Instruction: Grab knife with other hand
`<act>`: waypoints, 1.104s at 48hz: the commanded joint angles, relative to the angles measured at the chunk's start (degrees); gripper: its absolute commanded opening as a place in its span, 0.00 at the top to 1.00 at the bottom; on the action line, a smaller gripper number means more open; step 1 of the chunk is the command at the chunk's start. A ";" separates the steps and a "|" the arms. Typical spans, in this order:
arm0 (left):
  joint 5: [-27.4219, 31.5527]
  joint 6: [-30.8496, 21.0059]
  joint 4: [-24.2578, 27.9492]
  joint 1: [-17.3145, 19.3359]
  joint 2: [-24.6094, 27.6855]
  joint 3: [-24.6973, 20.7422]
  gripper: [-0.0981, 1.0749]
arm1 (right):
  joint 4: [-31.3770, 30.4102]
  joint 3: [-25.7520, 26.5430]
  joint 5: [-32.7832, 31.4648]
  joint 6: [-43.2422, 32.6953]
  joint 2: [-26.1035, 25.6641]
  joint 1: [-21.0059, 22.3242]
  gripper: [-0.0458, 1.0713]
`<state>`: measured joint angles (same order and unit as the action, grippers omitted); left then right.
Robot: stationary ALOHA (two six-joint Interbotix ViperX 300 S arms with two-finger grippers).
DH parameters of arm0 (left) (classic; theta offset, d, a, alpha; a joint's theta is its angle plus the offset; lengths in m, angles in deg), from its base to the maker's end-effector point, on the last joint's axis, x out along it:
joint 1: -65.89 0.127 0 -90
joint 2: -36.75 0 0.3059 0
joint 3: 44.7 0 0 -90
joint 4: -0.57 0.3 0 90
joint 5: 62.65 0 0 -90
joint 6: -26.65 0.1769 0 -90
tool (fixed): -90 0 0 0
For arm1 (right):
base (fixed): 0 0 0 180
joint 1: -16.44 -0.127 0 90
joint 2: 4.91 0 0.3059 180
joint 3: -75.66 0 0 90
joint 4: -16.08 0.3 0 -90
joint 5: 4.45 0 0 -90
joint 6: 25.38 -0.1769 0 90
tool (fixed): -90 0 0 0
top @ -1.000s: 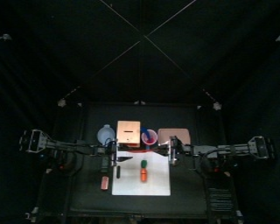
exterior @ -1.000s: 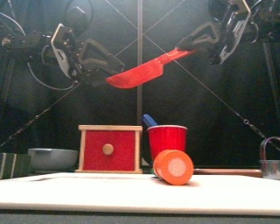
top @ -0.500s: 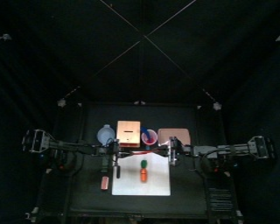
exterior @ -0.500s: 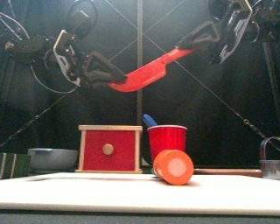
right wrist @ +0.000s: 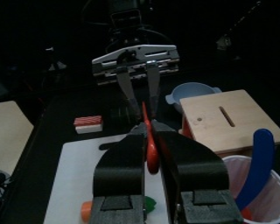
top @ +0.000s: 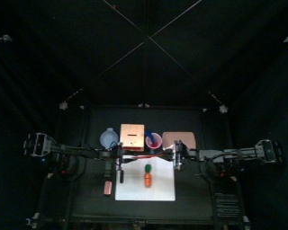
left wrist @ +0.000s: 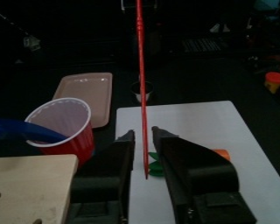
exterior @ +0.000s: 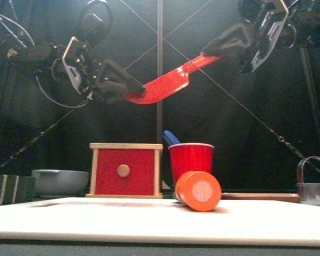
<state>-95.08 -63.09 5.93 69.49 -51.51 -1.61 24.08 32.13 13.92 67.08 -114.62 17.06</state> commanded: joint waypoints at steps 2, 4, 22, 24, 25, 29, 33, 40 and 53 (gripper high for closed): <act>-0.62 0.09 0.00 0.18 0.00 -1.93 0.31 | 0.00 1.23 0.53 0.09 -0.26 -0.26 0.57; -0.62 0.09 0.00 0.18 0.00 -2.11 0.32 | 0.09 1.14 0.53 0.09 -0.26 -0.35 0.57; -0.18 0.09 0.09 0.09 0.18 -2.02 0.57 | 0.26 1.41 0.53 0.09 -0.26 -0.44 0.57; -0.18 0.09 0.09 0.09 0.09 -2.02 0.57 | 0.35 1.32 0.53 0.00 -0.26 -0.44 0.57; -0.18 0.09 0.09 0.09 0.09 -2.02 0.57 | 0.44 1.23 0.53 0.00 -0.26 -0.44 0.57; -0.18 0.18 0.09 0.09 -0.18 -2.11 0.57 | 1.14 0.79 -0.09 -0.18 0.00 -0.35 0.56; -0.18 0.18 0.18 0.09 -0.53 -1.85 0.57 | 3.52 0.53 -2.02 -0.18 0.97 -0.44 0.55; -0.18 0.18 0.79 0.09 -0.79 -1.67 0.57 | 8.09 1.23 -11.69 -0.09 2.90 -0.18 0.55; -0.18 0.26 2.20 0.18 -0.79 -1.93 0.57 | 11.87 4.48 -25.31 -0.09 7.12 0.70 0.52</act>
<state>-94.73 -62.92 7.86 69.31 -51.33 -2.14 35.41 34.59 -9.02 67.00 -107.85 17.41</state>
